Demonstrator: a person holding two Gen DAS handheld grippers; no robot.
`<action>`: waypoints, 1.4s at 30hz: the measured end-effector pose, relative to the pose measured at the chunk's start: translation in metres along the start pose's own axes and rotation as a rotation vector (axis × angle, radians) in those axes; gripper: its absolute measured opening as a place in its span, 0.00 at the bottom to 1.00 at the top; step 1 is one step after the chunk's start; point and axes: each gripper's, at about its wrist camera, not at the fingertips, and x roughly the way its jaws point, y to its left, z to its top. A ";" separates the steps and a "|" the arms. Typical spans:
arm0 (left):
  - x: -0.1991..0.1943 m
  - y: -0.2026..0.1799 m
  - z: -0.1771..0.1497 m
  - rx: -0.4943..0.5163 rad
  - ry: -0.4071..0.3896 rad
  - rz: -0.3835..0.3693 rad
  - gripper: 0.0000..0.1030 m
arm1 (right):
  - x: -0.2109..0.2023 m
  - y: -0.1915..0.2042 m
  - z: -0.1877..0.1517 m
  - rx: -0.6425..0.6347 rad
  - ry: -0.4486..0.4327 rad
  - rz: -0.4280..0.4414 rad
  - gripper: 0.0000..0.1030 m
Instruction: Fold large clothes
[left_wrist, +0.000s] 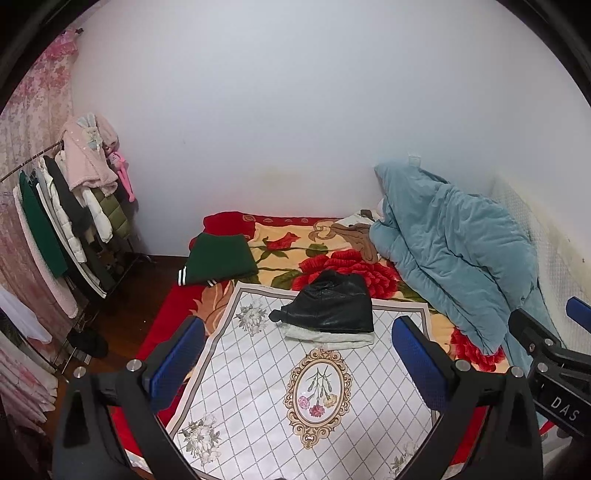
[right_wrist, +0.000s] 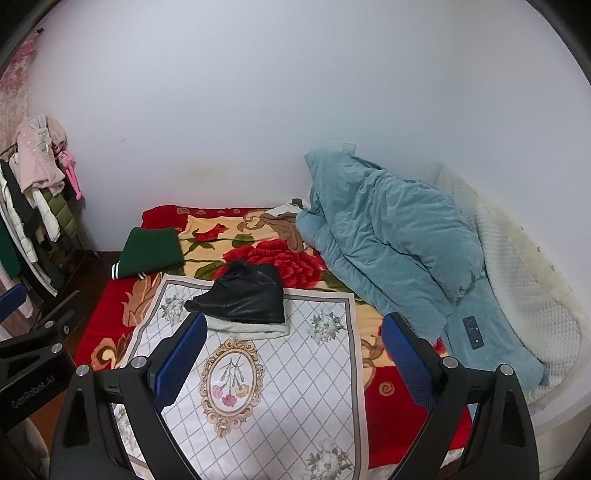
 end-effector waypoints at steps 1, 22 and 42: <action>0.000 0.000 0.000 0.001 -0.001 0.001 1.00 | -0.001 0.000 0.000 0.000 -0.002 0.000 0.94; -0.010 0.007 0.001 -0.002 -0.021 0.011 1.00 | -0.006 -0.003 0.002 0.015 -0.017 0.011 0.94; -0.010 0.012 0.003 -0.006 -0.032 0.023 1.00 | -0.007 -0.003 0.007 0.008 -0.017 0.020 0.94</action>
